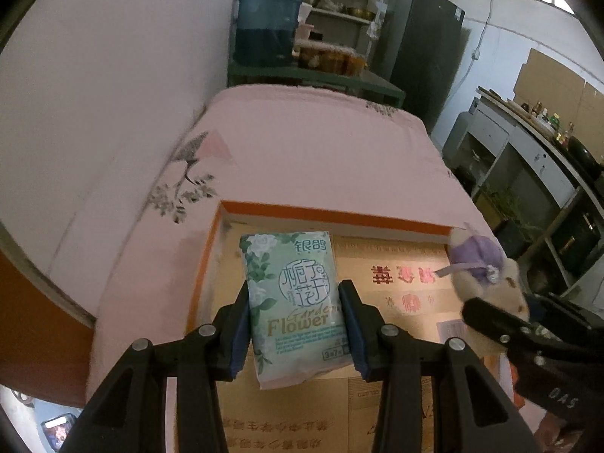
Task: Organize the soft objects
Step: 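Carry the tissue pack and bunny with both tools over the box lid, then open both tools to drop the tissue pack and bunny into the box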
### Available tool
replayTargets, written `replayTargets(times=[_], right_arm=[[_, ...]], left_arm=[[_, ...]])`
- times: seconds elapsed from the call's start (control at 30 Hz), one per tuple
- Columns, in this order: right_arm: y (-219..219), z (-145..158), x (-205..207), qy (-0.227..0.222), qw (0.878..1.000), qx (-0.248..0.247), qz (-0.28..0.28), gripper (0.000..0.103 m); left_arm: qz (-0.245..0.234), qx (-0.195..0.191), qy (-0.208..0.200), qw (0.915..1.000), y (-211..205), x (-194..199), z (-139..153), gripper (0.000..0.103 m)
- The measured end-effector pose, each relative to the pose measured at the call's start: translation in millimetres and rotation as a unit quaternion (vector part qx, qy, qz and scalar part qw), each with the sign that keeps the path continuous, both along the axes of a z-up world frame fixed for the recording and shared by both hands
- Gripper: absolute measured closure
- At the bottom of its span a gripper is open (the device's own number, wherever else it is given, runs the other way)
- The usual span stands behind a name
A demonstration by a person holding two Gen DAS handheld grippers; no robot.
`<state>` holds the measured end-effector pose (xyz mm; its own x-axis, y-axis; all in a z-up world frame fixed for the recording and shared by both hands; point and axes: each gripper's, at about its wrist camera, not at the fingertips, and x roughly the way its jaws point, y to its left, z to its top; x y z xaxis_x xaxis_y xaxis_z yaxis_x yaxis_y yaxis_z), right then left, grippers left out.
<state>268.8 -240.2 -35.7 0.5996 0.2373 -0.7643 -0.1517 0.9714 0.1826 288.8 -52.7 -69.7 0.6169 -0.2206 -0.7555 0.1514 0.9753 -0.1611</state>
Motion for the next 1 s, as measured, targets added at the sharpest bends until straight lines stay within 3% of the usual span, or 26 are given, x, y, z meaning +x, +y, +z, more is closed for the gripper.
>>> replayTargets(times=[0.73,0.83,0.93,1.0], right_arm=[[4.0,-38.8,17.1,0.066,0.998,0.000,0.009,0.053],[3.1,-41.8,17.7,0.071,0.997,-0.002,0.005,0.053],[1.2,-41.4,17.7,0.073,0.997,0.002,0.001,0.050],[0.7,-40.0,16.4,0.071,0.997,0.000,-0.001,0.043]], left_arm=[[-0.029,0.024,0.058,0.9976,-15.7,12.2,-39.0,0.054],[-0.047,0.038,0.062,0.9962,-19.6,12.7,-39.8,0.049],[-0.066,0.054,0.064,0.9943,-25.7,11.8,-41.1,0.036],[-0.064,0.063,0.061,0.9941,-27.5,10.7,-41.3,0.035]])
